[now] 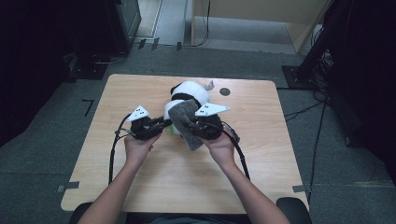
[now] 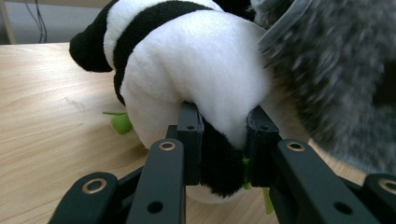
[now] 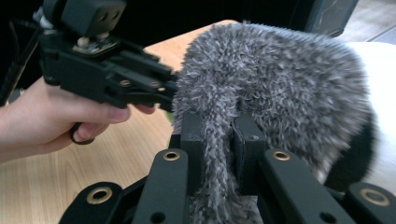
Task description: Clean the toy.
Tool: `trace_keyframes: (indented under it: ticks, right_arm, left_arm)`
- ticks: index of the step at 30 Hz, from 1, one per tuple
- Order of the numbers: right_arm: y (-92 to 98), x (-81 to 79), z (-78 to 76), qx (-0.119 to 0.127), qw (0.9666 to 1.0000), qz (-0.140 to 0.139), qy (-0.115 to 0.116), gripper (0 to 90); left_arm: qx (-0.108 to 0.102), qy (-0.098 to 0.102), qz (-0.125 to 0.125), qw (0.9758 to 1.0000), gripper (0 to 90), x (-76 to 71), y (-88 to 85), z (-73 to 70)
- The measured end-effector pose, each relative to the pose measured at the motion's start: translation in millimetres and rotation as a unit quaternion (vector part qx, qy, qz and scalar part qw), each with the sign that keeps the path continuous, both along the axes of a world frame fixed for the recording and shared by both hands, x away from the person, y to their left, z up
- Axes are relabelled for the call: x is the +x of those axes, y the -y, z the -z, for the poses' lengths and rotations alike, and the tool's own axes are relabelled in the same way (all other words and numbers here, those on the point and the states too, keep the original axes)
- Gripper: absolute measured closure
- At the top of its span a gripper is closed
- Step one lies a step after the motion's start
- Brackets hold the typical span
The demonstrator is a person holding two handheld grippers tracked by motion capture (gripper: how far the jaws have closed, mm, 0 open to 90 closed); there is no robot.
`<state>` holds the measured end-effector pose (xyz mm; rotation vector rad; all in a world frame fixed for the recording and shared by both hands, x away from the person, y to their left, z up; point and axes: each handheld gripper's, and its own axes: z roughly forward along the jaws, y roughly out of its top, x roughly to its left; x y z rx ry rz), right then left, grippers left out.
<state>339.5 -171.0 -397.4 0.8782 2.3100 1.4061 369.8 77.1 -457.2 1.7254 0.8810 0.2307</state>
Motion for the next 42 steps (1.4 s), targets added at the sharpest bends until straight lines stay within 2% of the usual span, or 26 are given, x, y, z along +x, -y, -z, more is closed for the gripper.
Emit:
trace_keyframes:
  ticks: [4, 9, 12, 15, 19, 22, 26, 29, 33, 38, 42]
  right_arm:
    - [-13.4, -5.8, 6.2, -0.023, 0.9996, -0.014, 0.010, 78.8]
    - [-26.9, -13.5, 20.1, -0.059, 0.9976, -0.035, 0.006, 78.9]
    - [-28.7, -15.3, 28.8, -0.062, 0.9974, -0.035, 0.008, 79.0]
    - [-30.3, -15.6, 38.2, -0.071, 0.9967, -0.040, -0.007, 79.1]
    - [-31.0, -15.9, 49.8, -0.089, 0.9950, -0.041, -0.017, 79.1]
    - [-29.0, -13.0, 55.9, -0.096, 0.9941, -0.043, -0.026, 79.5]
    - [-27.3, -12.6, 59.1, -0.108, 0.9926, -0.042, -0.035, 79.5]
    - [-25.4, -15.6, 54.1, -0.103, 0.9930, -0.047, -0.035, 79.4]
    - [-20.0, -25.0, 39.1, -0.085, 0.9950, -0.050, -0.018, 79.4]
    - [-8.1, -35.5, 12.0, -0.055, 0.9975, -0.040, 0.018, 79.5]
    - [0.3, -36.4, -7.8, -0.031, 0.9981, -0.023, 0.048, 79.5]
  left_arm:
    - [-0.003, -0.003, -0.003, 1.0000, 72.7, -0.6, 0.2, -1.1]
    - [-0.007, -0.003, 0.000, 1.0000, 72.6, -2.2, 2.8, -3.2]
    - [-0.007, -0.004, -0.001, 1.0000, 72.5, -2.5, 3.3, -3.4]
    - [-0.023, -0.012, -0.005, 0.9996, 71.7, -1.4, 1.6, -4.1]
    - [-0.024, -0.008, -0.009, 0.9996, 71.8, -1.8, -0.4, -5.9]
    - [-0.032, -0.008, -0.011, 0.9994, 71.7, -1.4, -2.2, -6.8]
    - [-0.019, 0.006, -0.011, 0.9997, 71.7, -2.4, -1.6, -7.9]
    - [-0.018, 0.008, -0.013, 0.9997, 71.7, -2.1, -2.5, -8.2]
    - [-0.022, 0.005, -0.018, 0.9996, 71.6, -0.9, -6.0, -8.2]
    - [-0.023, 0.003, -0.020, 0.9995, 71.6, -0.2, -7.5, -6.9]
    - [-0.018, 0.006, -0.014, 0.9997, 71.6, -2.0, -4.0, -6.9]
